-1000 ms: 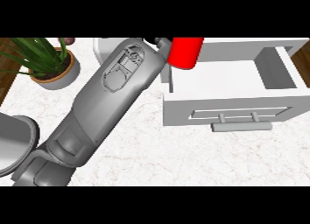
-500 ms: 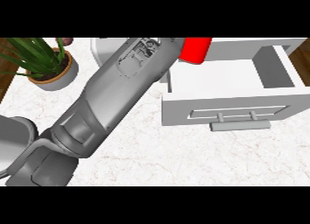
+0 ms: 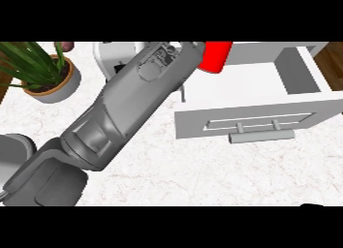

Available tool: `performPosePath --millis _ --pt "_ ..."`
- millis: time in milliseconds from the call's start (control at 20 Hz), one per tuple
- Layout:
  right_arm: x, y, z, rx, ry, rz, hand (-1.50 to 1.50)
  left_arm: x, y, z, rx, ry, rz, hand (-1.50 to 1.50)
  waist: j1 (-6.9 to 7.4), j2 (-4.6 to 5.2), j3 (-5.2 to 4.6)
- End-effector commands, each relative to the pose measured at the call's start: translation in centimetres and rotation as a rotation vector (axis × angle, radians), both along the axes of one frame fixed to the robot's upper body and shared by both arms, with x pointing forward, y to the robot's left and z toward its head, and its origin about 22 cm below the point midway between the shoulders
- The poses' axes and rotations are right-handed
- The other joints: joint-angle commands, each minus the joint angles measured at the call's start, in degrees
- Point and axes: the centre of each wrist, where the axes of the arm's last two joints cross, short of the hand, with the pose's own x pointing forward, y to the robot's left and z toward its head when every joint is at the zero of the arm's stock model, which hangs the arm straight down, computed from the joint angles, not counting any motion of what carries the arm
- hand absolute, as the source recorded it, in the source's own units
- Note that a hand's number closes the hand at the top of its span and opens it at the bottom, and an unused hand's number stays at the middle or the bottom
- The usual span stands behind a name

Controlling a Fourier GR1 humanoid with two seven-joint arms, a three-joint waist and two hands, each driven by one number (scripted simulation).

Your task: Pick up the can, place it into the drawer and close the drawer

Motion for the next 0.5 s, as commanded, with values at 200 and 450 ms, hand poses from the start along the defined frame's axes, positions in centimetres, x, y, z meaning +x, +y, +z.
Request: performPosePath --millis 200,450 --pt "1.4 1.0 -0.5 0.006 -0.001 0.012 -1.50 -0.1 -0.4 -1.1 0.032 -0.014 0.038 1.50 -1.29 0.24 0.04" --pt "1.2 1.4 0.2 0.012 -0.017 0.017 -1.50 0.6 0.7 -3.4 0.096 -0.020 0.071 1.50 -1.71 0.45 0.02"
